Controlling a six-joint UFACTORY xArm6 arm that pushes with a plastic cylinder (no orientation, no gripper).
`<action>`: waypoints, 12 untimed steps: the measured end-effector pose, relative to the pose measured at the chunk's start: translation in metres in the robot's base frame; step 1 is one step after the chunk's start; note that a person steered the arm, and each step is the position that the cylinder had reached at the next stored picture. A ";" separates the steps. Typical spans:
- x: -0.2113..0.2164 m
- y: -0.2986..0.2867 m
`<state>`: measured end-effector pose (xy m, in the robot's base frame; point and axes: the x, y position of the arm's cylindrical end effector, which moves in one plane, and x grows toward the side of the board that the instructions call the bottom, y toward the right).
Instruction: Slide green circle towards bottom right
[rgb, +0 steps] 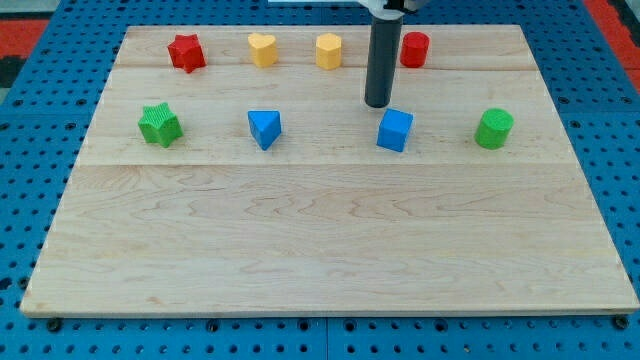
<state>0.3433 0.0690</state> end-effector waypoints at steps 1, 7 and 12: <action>0.000 0.000; -0.002 0.035; 0.065 0.132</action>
<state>0.4085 0.2009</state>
